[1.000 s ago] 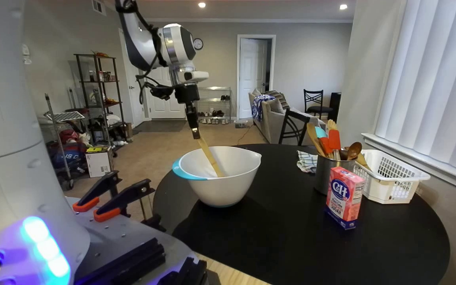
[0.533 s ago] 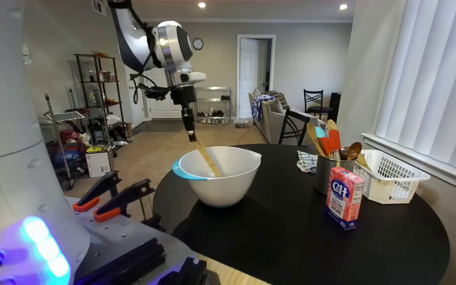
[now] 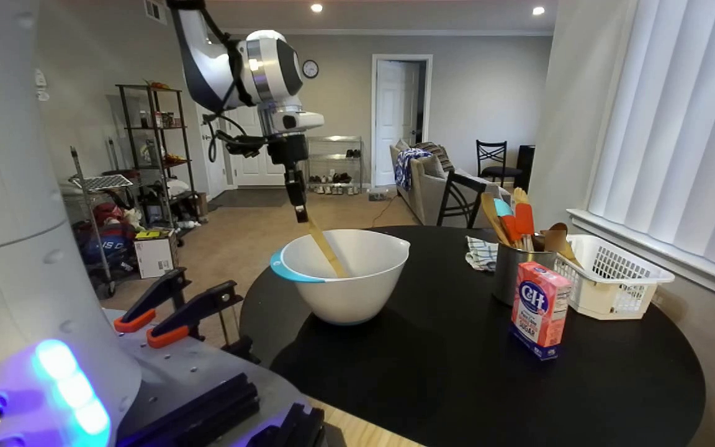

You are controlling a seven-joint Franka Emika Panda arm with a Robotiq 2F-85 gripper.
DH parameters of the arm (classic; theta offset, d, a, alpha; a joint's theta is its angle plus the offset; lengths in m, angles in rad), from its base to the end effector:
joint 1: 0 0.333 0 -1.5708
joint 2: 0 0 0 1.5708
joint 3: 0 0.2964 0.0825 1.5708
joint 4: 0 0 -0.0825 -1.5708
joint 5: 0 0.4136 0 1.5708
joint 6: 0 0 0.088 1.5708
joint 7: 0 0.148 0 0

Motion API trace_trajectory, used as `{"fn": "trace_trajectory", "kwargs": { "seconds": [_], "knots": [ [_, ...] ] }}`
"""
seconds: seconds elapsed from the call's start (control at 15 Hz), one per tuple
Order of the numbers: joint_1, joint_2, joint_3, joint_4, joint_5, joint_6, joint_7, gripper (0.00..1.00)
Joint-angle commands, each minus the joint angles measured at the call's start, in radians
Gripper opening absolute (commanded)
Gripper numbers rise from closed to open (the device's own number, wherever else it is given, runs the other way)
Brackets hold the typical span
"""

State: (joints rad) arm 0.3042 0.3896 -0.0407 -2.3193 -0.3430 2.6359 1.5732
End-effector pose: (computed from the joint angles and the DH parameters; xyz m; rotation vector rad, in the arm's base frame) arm 0.4964 0.1333 0.0810 2.6121 -1.4275 0.1347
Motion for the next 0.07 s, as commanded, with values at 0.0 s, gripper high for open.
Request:
{"fn": "trace_trajectory", "kwargs": {
  "seconds": [0.0],
  "knots": [
    [-0.010, -0.023, -0.007, -0.045, 0.014, 0.019, -0.031, 0.03]
  ]
}}
